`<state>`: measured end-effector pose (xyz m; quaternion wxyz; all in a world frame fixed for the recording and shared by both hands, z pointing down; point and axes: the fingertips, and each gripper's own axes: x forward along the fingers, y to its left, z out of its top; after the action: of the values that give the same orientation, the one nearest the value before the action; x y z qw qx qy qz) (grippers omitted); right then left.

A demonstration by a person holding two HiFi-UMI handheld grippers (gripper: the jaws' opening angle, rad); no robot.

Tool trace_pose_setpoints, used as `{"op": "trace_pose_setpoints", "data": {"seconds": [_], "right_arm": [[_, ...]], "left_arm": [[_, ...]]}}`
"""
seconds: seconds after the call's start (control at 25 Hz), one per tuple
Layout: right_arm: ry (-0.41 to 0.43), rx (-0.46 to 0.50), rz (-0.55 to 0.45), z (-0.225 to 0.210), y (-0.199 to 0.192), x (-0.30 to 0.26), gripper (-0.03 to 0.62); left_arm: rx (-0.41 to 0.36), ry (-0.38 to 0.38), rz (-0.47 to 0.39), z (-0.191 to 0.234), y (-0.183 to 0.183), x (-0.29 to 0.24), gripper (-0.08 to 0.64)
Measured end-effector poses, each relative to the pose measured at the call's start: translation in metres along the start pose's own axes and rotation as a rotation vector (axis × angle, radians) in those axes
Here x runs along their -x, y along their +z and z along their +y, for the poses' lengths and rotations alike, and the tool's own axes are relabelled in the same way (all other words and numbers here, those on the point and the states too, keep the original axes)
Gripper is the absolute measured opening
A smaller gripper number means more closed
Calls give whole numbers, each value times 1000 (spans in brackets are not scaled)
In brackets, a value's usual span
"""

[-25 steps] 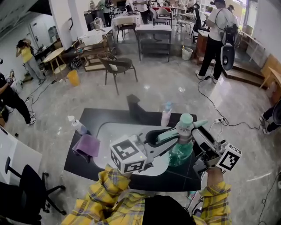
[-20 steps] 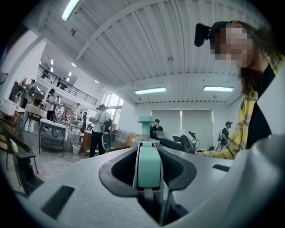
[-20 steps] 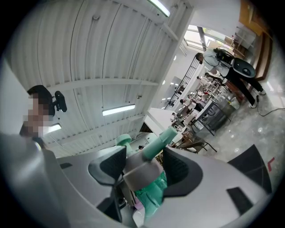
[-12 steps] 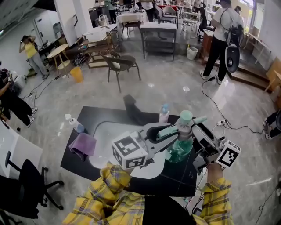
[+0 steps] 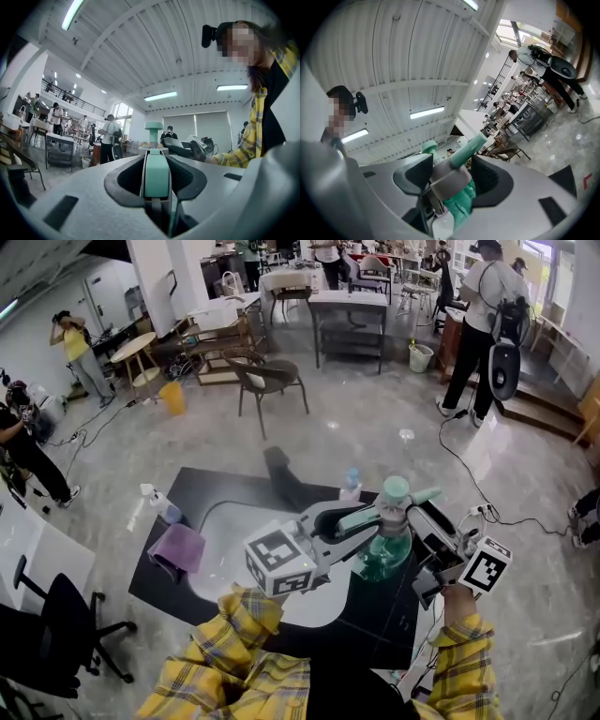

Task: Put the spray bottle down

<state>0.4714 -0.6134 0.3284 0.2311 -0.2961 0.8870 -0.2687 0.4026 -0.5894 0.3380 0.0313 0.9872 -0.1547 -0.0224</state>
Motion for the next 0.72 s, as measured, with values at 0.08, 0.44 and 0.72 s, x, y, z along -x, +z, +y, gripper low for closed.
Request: {"op": "trace_pose_setpoints", "data": {"seconds": [0.08, 0.44, 0.72], "right_arm": [[0, 1, 2, -5, -1, 0, 241], [-9, 1, 4, -25, -6, 4, 241], [-2, 7, -9, -26, -7, 5, 241]], "left_arm": [[3, 0, -12, 3, -5, -2, 120], [-24, -11, -7, 11, -21, -12, 120], [-42, -28, -16, 11, -22, -12, 120]]}}
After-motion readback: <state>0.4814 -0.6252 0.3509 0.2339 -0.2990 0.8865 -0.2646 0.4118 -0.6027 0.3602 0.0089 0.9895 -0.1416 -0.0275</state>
